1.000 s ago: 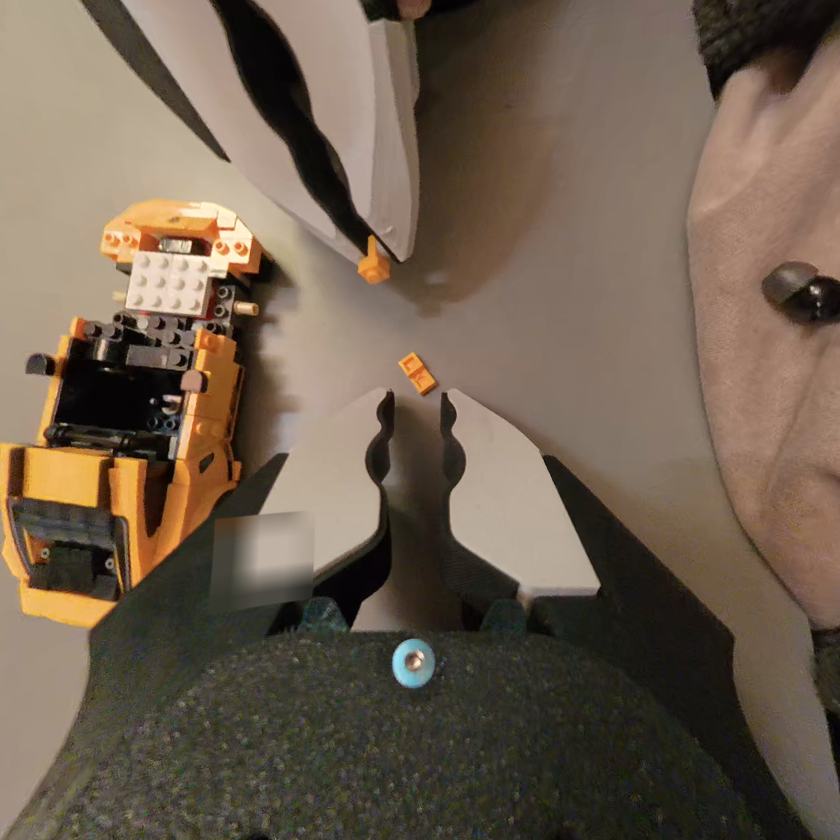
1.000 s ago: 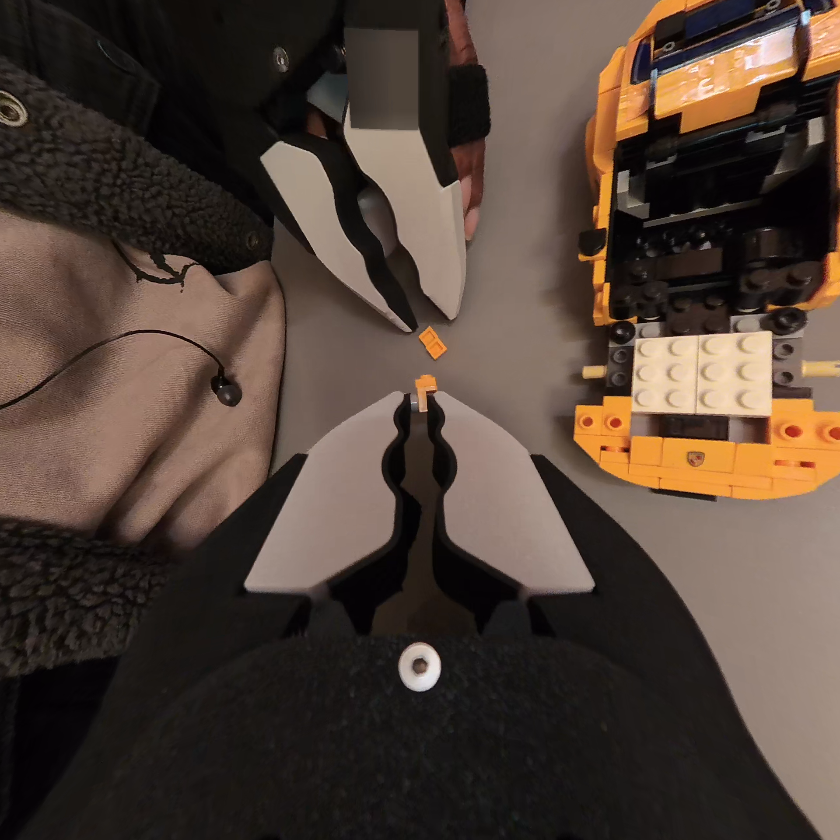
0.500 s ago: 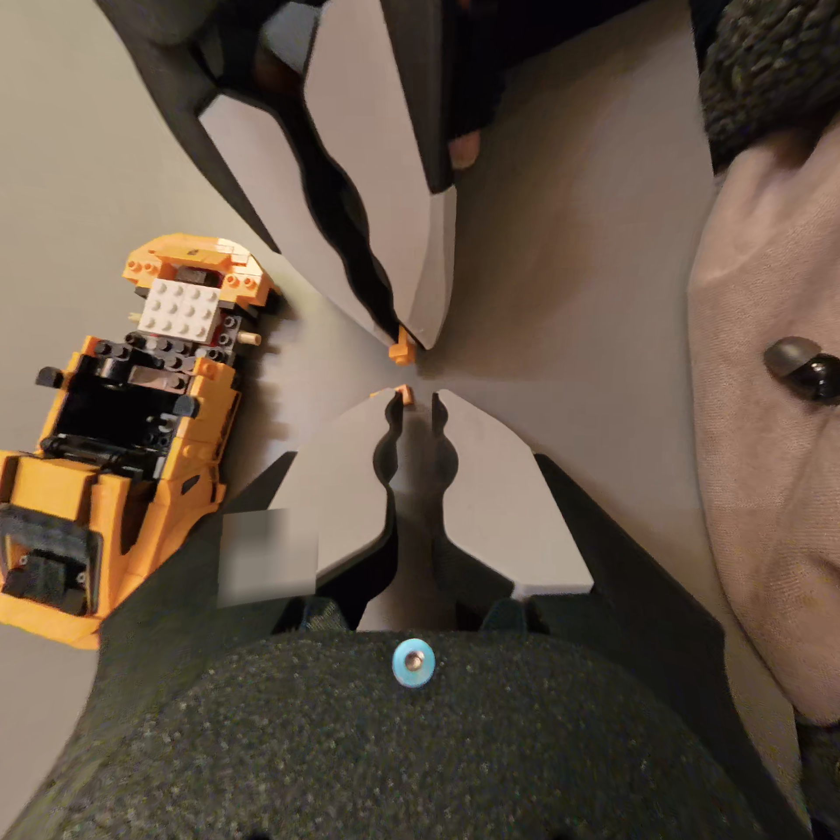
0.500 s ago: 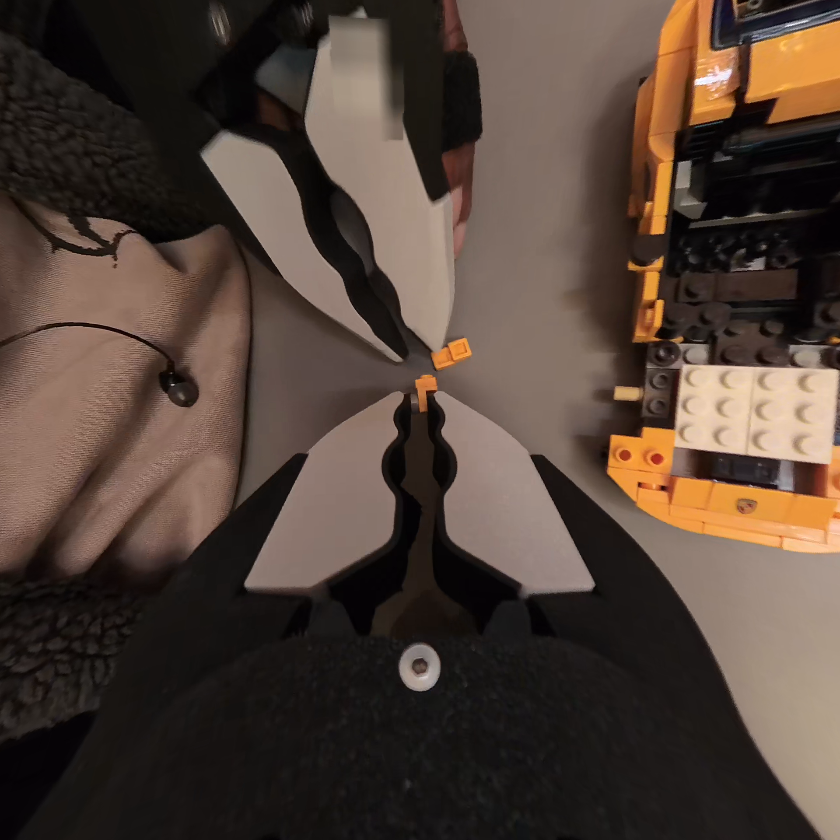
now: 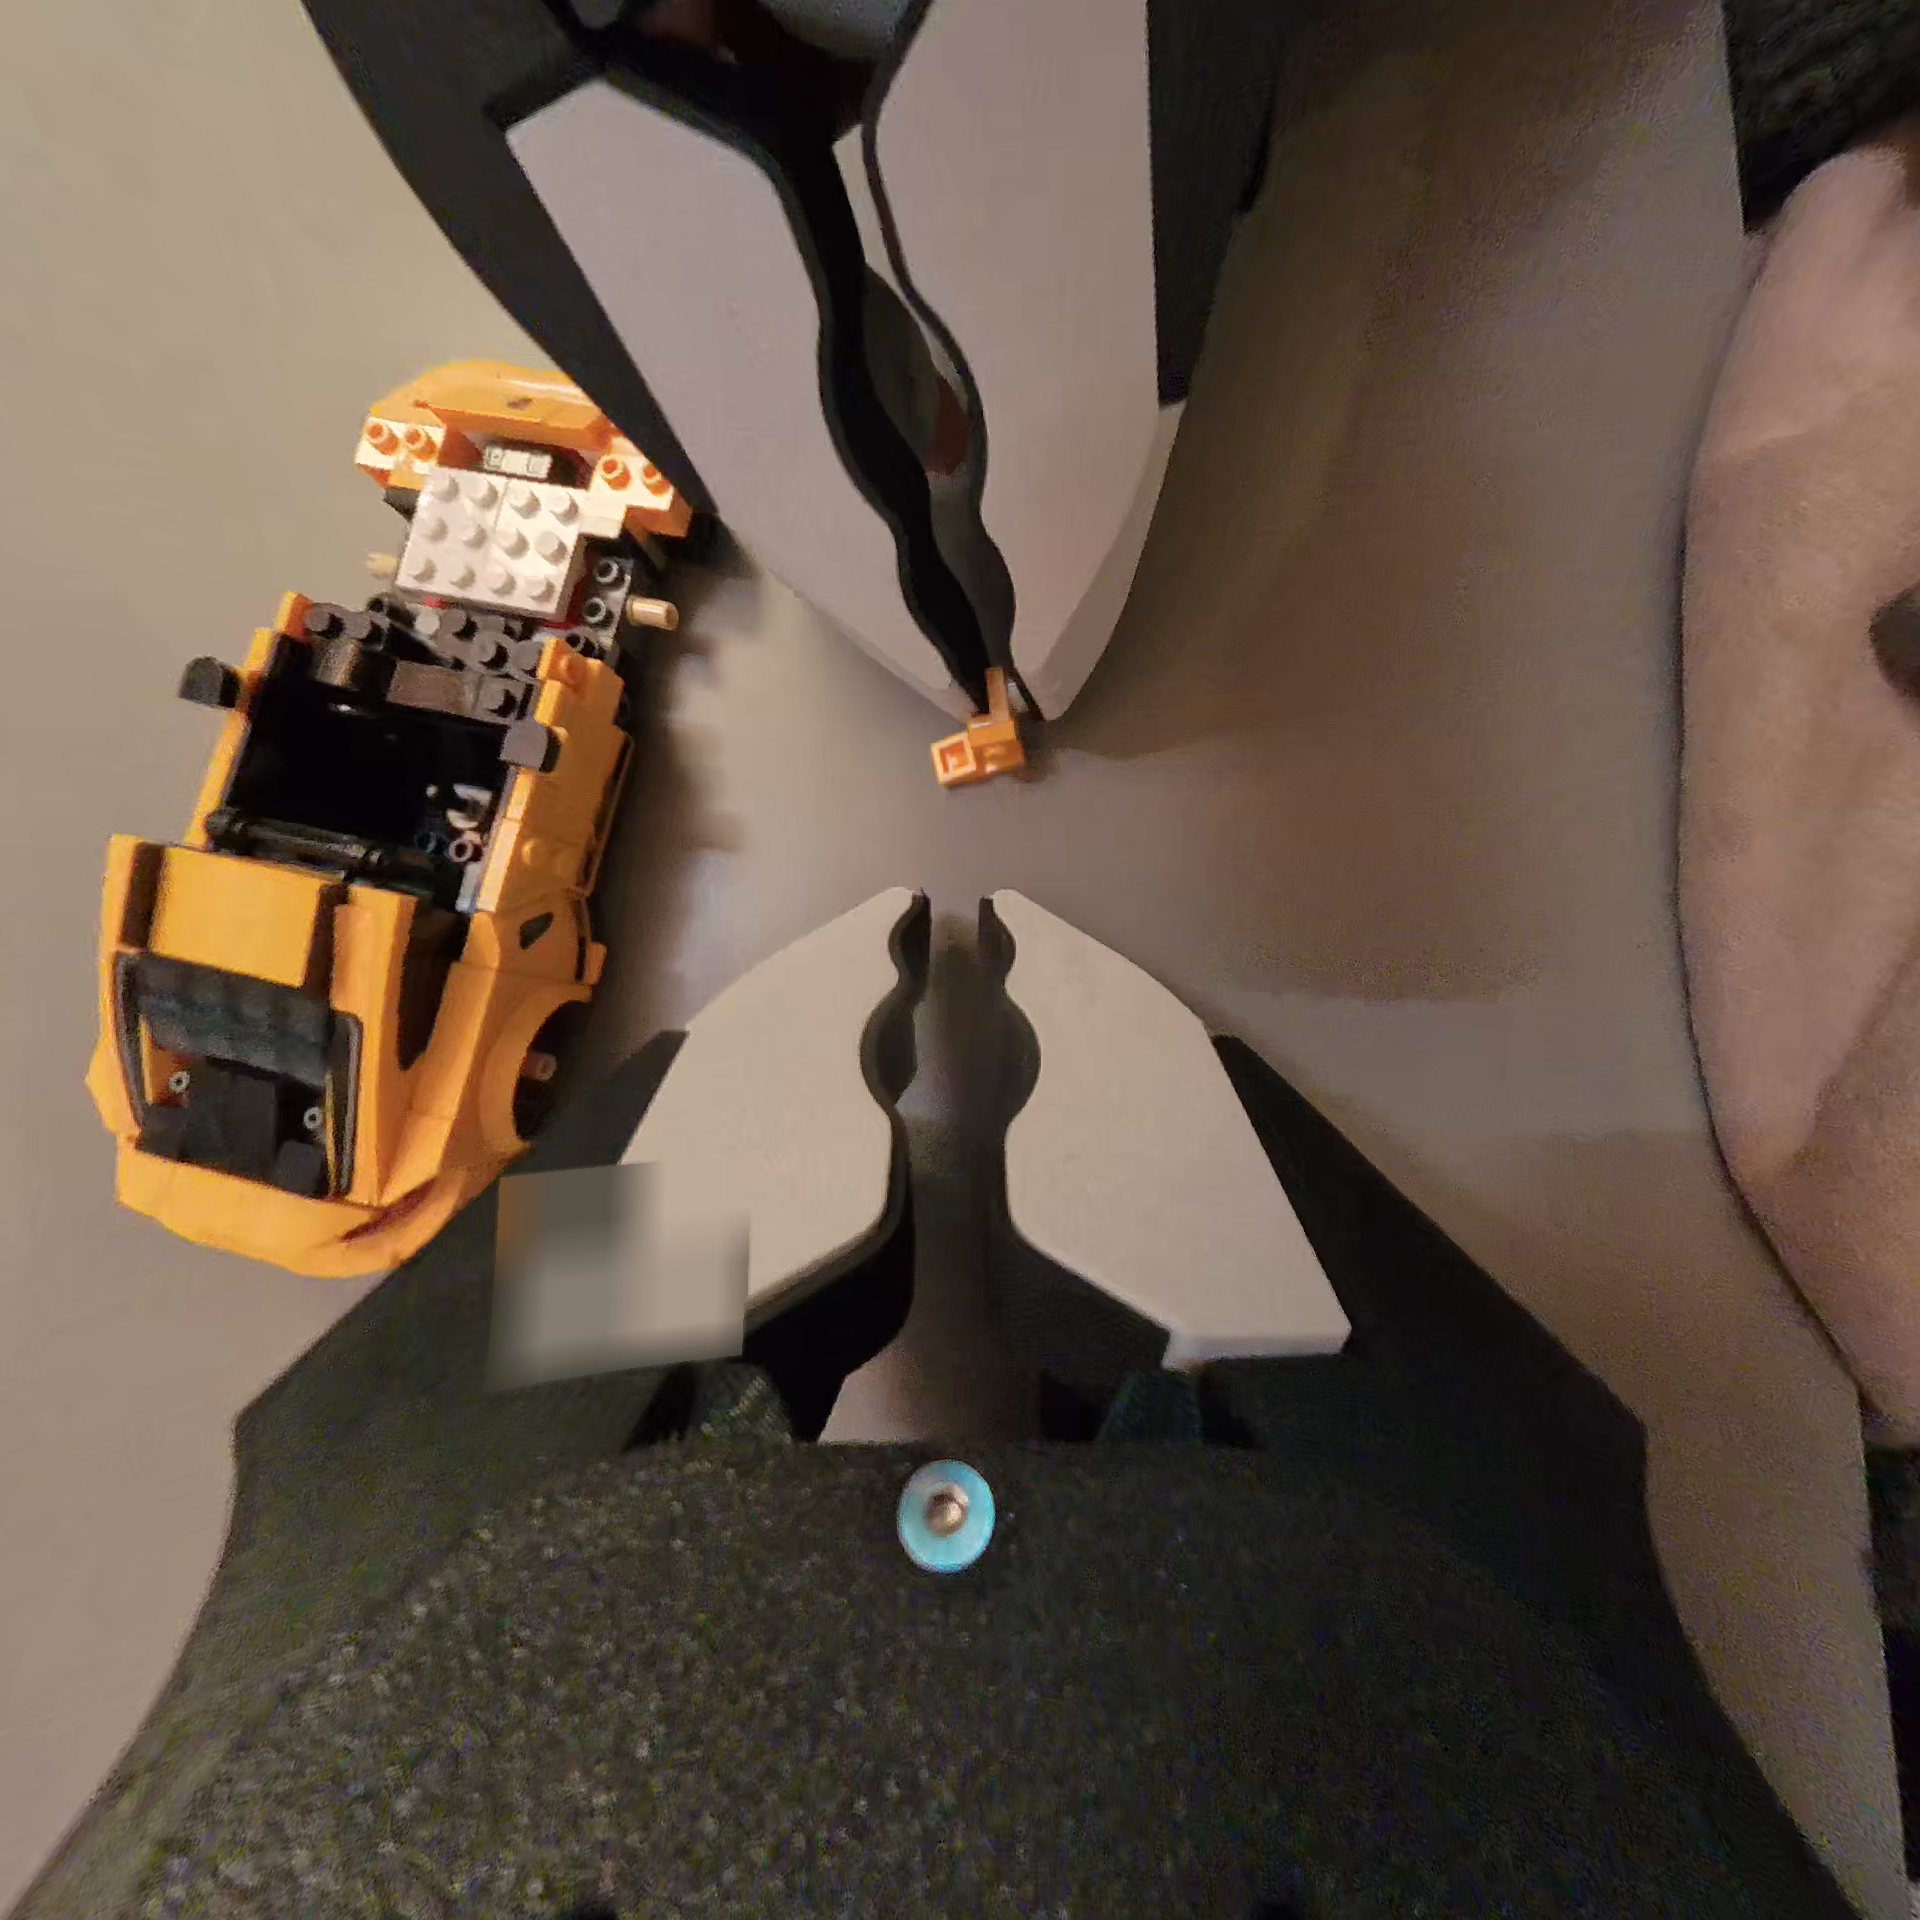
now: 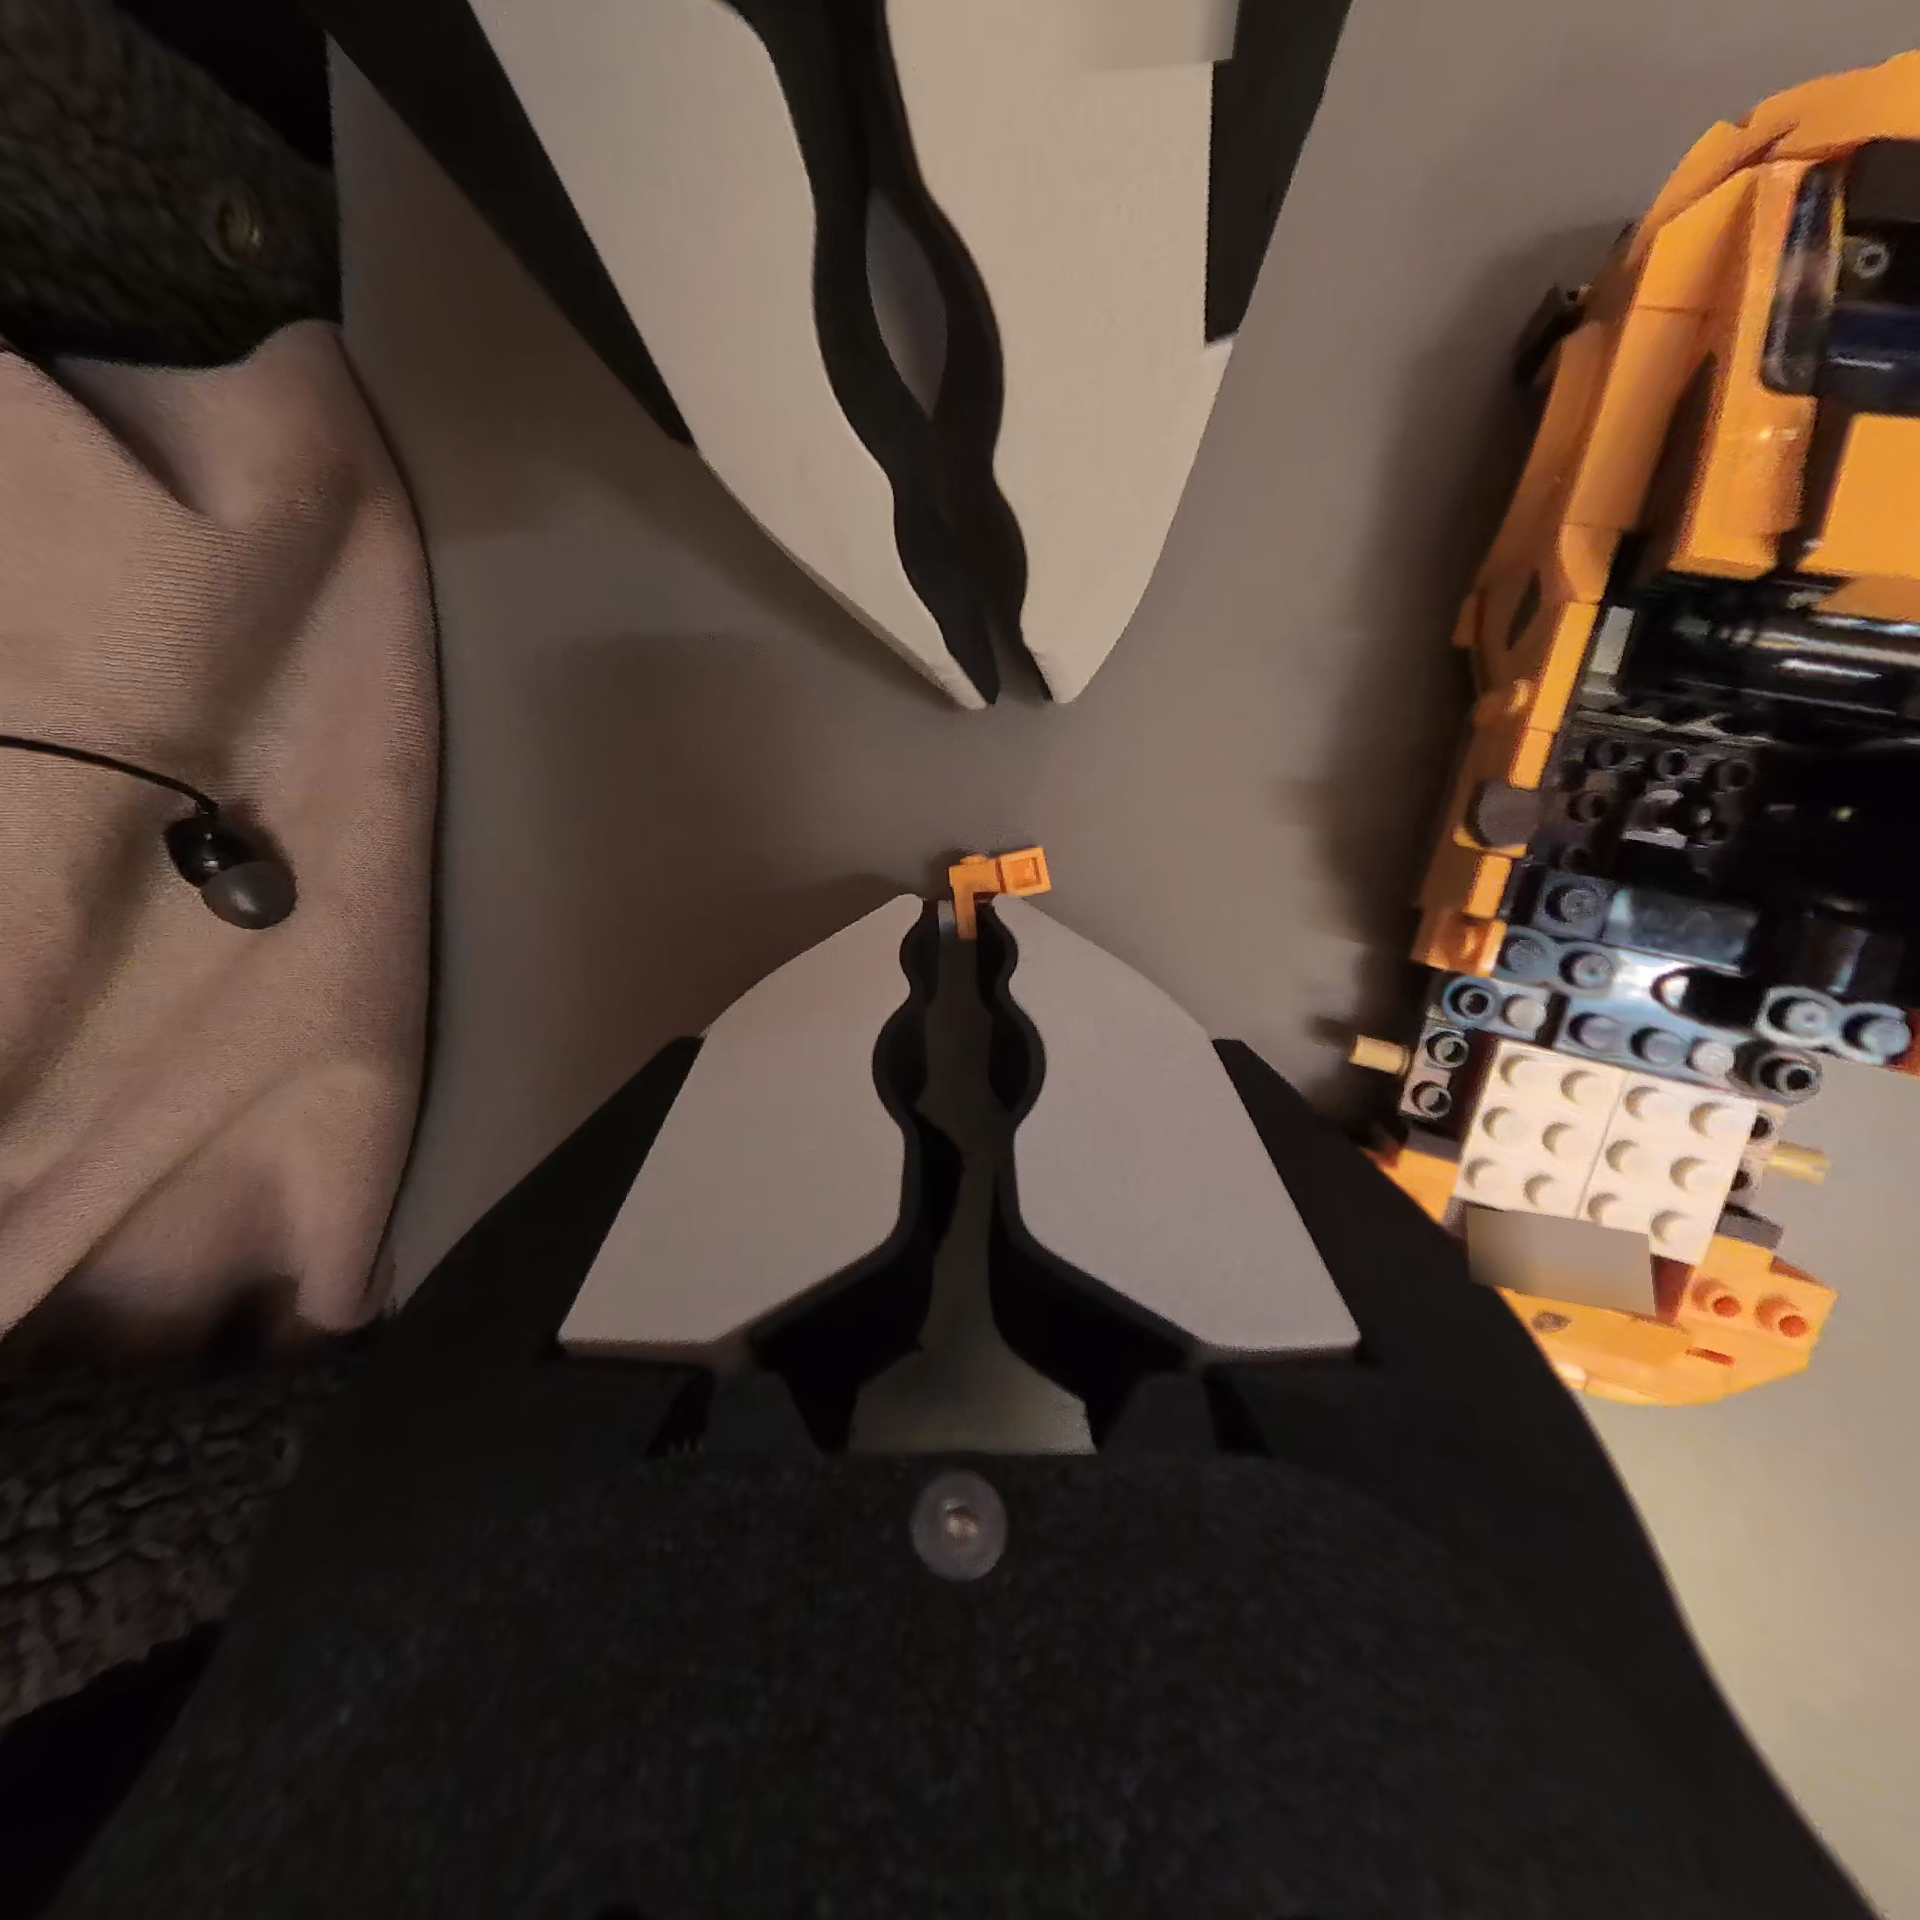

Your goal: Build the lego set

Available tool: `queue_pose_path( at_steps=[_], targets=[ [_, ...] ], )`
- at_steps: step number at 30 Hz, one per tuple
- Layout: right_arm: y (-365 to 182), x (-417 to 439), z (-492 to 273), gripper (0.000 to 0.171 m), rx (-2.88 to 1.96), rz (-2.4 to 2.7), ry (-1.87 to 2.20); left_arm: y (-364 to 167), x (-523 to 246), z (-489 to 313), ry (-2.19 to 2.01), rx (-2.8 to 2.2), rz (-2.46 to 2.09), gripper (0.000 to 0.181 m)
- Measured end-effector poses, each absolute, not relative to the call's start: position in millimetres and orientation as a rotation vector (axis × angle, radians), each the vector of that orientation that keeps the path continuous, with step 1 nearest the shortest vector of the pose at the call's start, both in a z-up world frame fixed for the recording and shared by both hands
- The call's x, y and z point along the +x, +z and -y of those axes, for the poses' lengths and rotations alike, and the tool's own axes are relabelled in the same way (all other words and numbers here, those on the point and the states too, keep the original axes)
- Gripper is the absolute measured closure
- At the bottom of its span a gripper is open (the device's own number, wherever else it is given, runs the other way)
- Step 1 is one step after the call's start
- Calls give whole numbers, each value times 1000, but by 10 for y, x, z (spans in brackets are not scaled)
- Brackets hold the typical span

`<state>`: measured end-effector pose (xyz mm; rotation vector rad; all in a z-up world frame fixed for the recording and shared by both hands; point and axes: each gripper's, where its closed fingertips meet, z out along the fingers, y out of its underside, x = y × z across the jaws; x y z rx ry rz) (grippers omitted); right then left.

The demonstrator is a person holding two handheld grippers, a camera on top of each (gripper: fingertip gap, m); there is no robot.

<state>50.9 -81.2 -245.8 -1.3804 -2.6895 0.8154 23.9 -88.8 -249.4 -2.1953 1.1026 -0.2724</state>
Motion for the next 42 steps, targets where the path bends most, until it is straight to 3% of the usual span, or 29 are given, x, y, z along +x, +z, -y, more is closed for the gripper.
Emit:
queue_pose_path(
  at_steps=[22,37,42],
  targets=[
    [-2522,796,579,165,-1453,2861,666,-2502,514,792,-304,-2080,-1076,171],
    [-2518,878,575,165,-1550,2669,1031,-2511,825,603,-360,-2070,-1069,163],
    [-2519,900,535,165,-1553,2665,1024,-2513,879,537,-336,-2078,-1063,169]
  ],
)
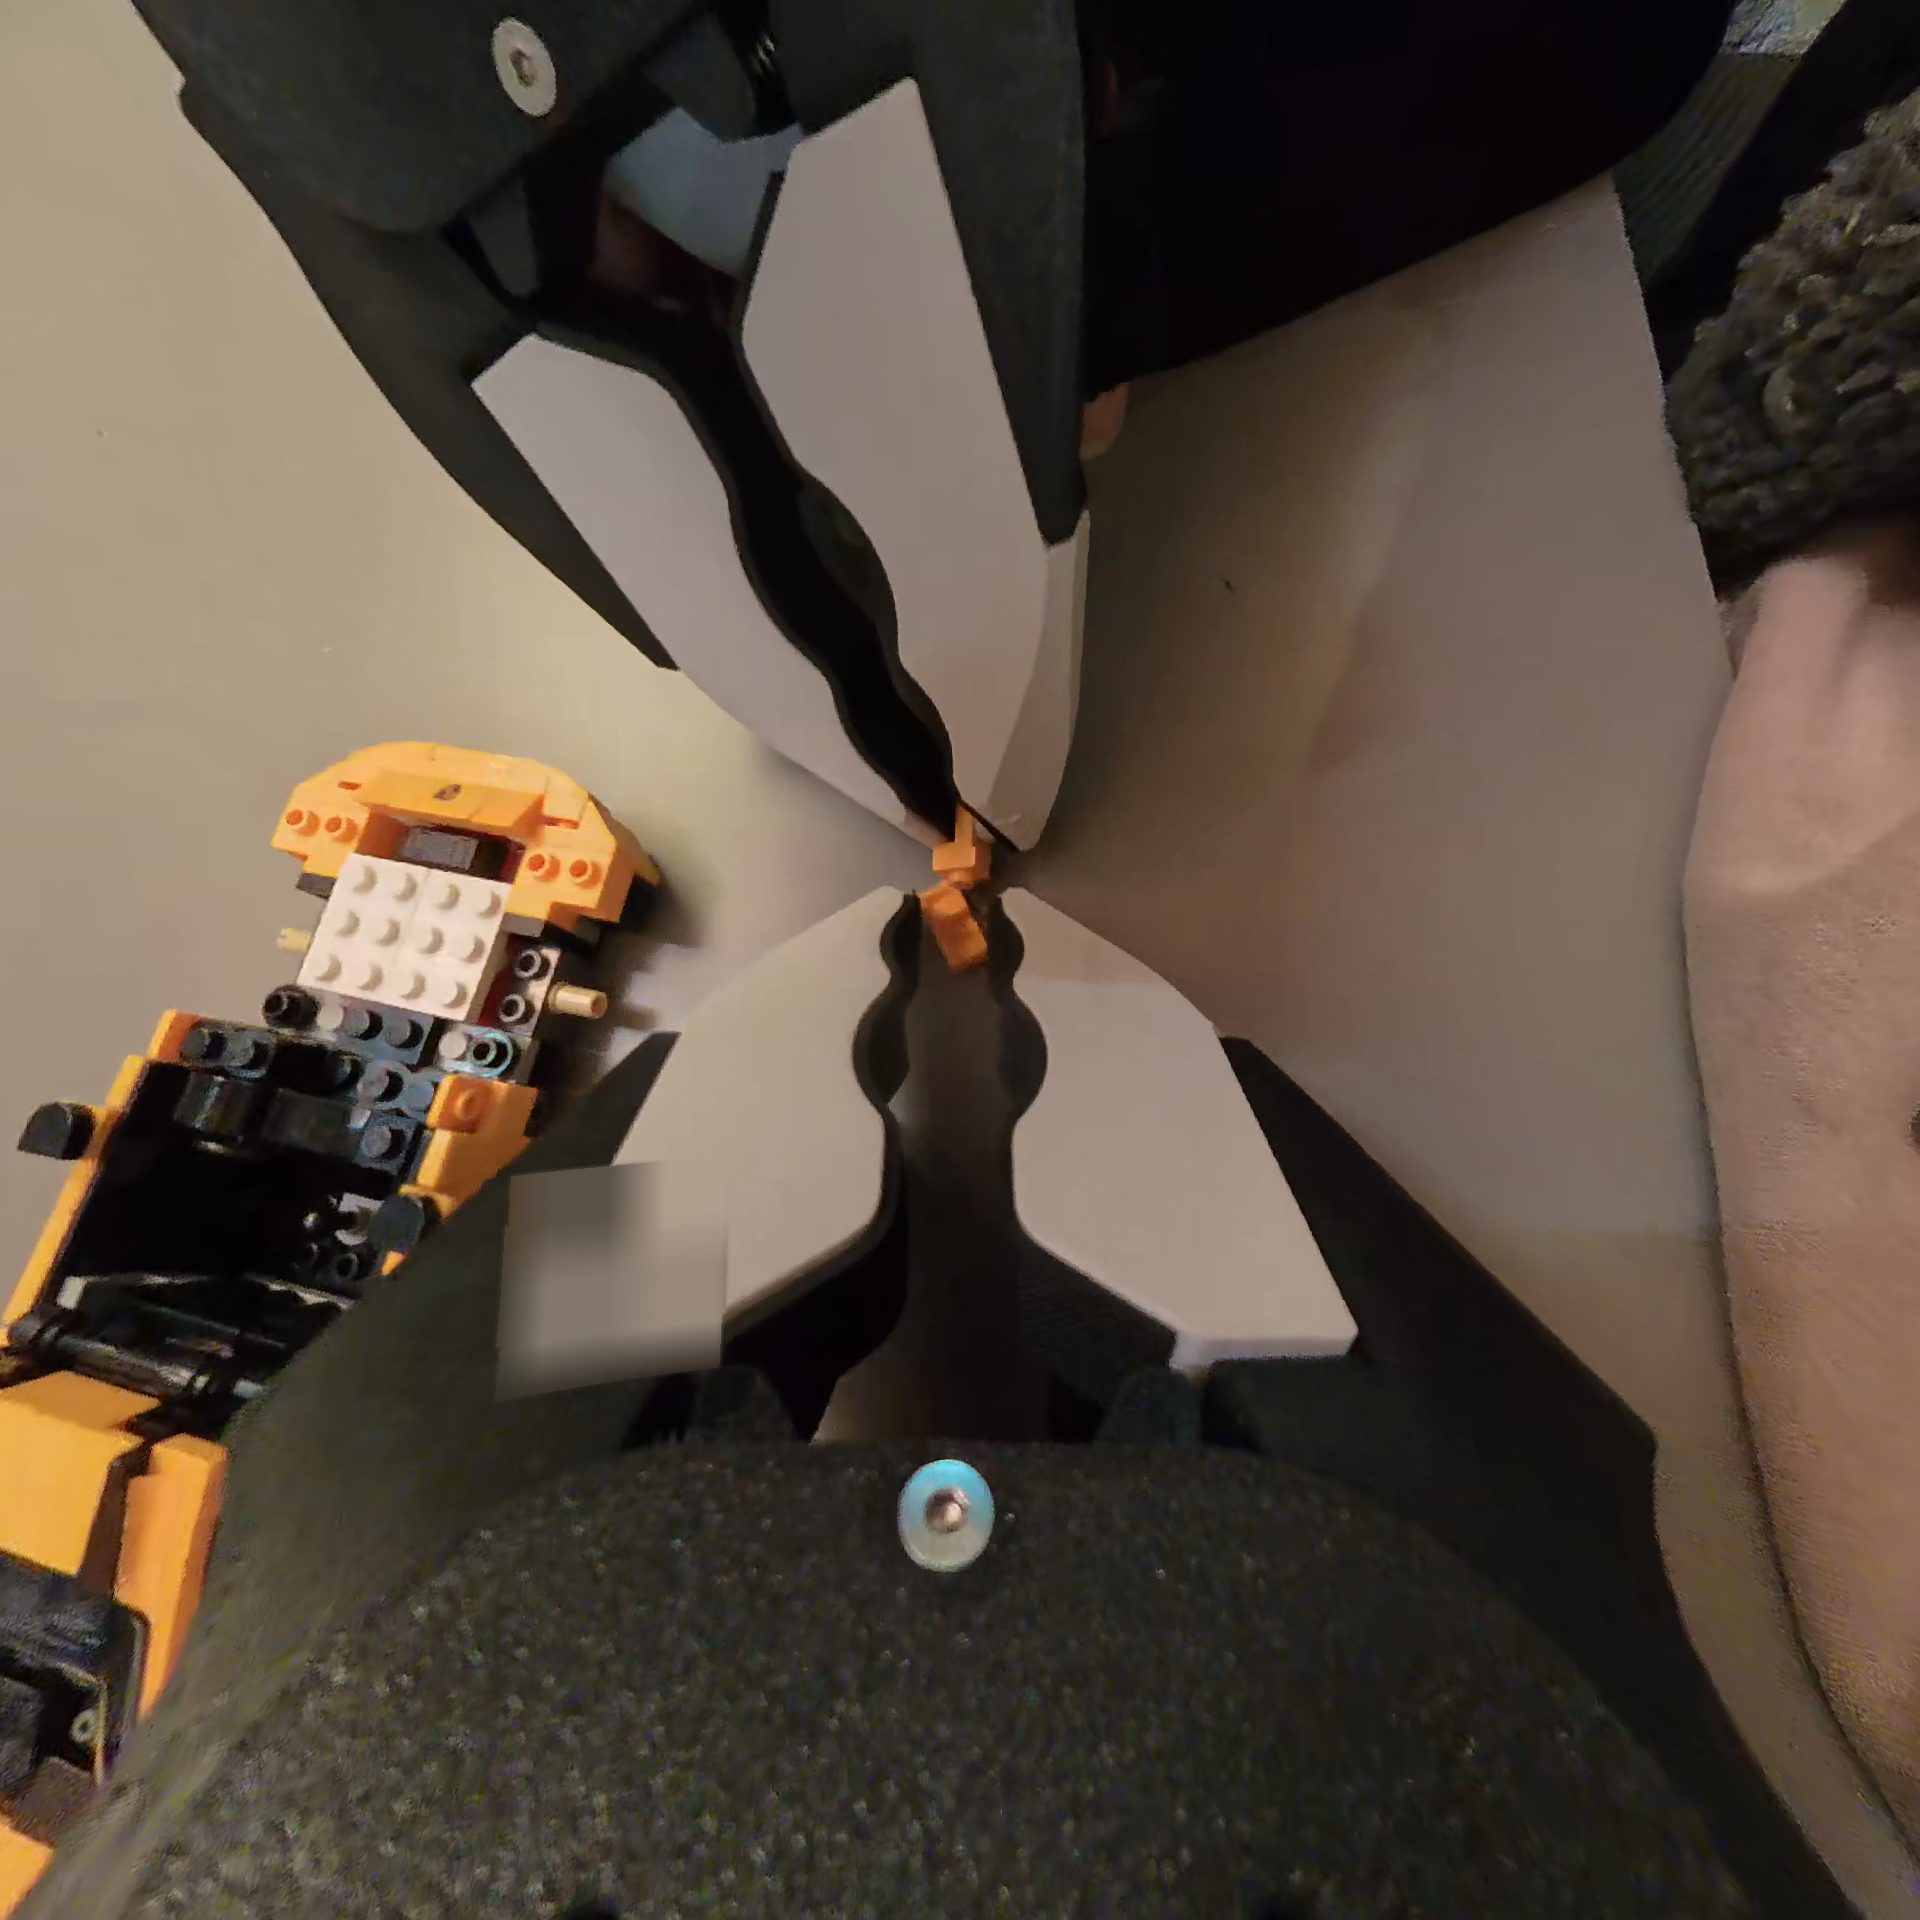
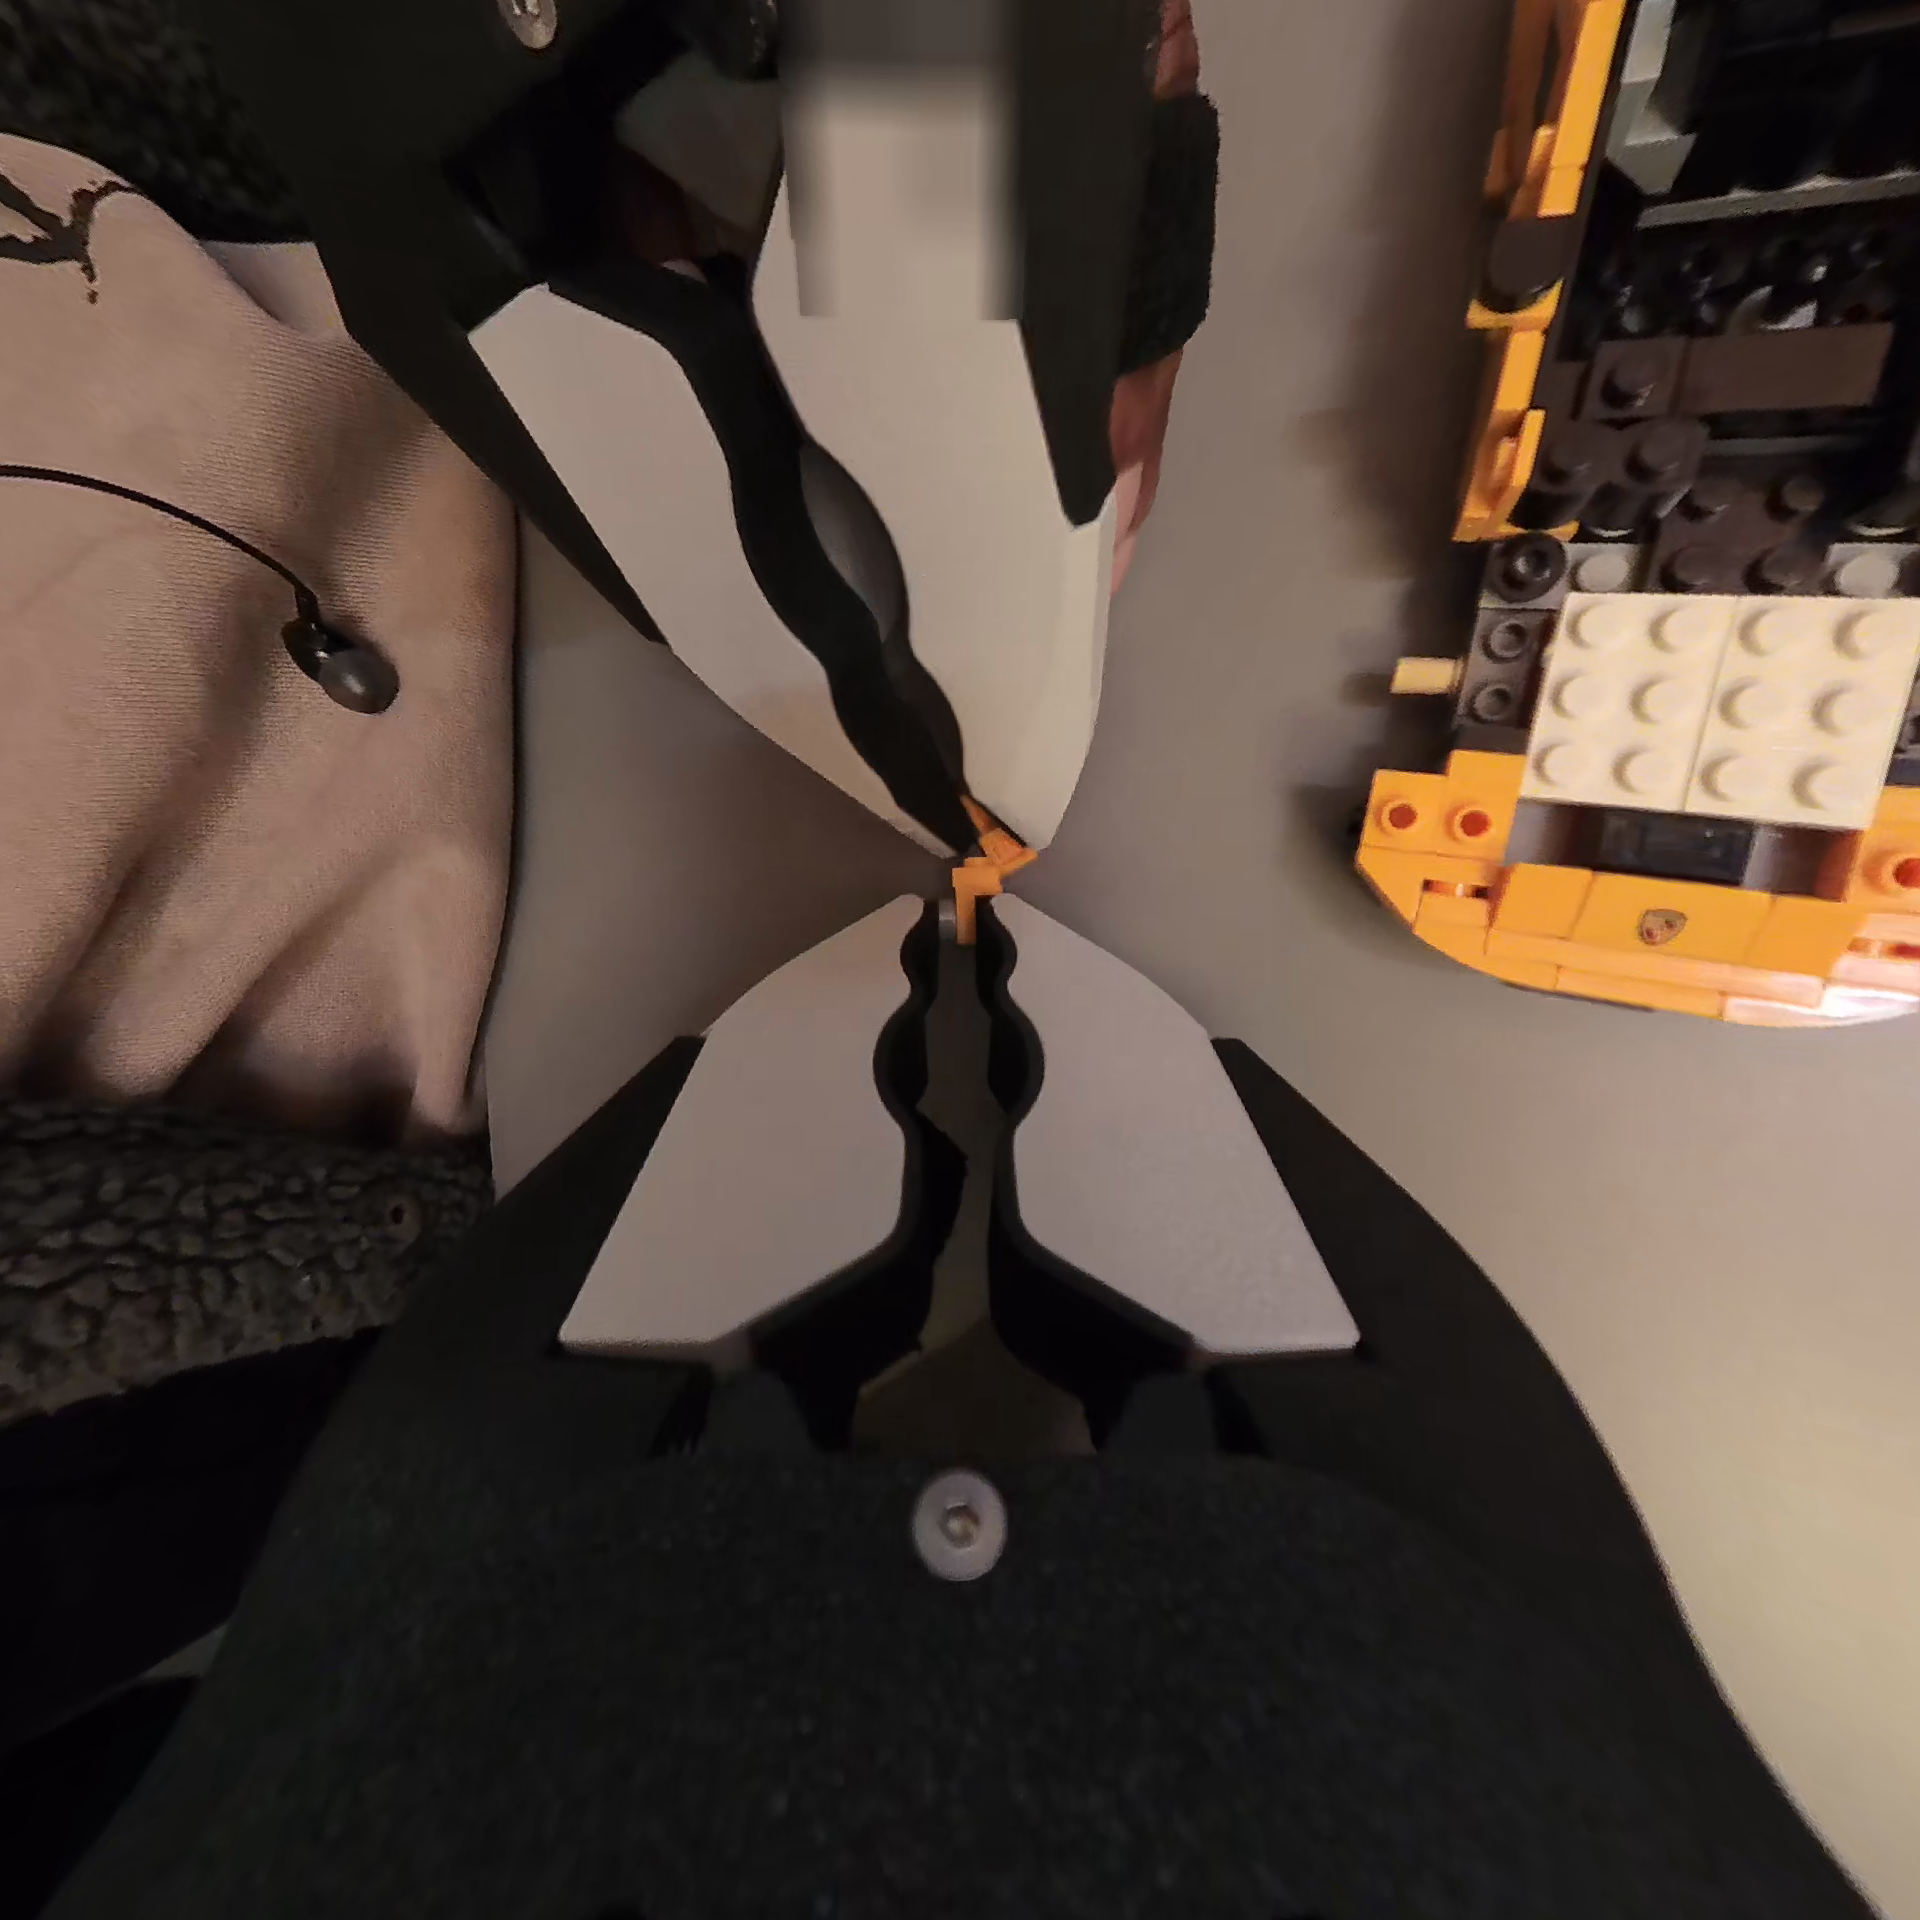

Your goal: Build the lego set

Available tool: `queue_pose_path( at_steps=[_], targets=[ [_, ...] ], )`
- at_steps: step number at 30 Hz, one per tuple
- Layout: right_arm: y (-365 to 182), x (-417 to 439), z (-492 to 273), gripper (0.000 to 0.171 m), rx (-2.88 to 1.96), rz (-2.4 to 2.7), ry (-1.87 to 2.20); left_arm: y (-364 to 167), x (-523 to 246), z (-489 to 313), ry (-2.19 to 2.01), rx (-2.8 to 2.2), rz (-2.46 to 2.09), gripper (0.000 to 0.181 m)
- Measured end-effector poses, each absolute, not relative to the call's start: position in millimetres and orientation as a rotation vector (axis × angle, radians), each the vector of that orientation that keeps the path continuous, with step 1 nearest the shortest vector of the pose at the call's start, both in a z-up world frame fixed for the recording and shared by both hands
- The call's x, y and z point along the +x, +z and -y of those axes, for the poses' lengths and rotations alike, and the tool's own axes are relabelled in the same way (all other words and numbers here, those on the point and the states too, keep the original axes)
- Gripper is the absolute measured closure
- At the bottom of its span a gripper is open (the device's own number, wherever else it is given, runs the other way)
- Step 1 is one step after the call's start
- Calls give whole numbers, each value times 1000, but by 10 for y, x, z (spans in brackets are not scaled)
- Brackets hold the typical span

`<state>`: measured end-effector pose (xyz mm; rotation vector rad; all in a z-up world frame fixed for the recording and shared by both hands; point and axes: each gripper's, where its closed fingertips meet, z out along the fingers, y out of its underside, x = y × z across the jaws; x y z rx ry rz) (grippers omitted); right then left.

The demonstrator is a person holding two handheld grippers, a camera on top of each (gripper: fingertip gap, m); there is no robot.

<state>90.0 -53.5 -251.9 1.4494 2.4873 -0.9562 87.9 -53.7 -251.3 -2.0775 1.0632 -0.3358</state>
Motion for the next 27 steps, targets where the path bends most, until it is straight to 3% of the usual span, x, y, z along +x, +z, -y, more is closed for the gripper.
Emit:
queue_pose_path(
  at_steps=[5,9,17,27],
  targets=[
    [-2519,901,503,165,1471,-2485,-983,-2511,839,572,-304,-2074,-1079,173],
    [-2519,891,504,165,1492,-2492,-989,-2467,800,662,-300,-2068,-1103,164],
    [-2517,861,502,165,1529,-2499,-981,-2504,769,724,-377,-2286,-854,162],
    [-2518,826,470,164,1557,-2563,-948,-2536,740,630,-226,-2292,-806,174]
  ],
)
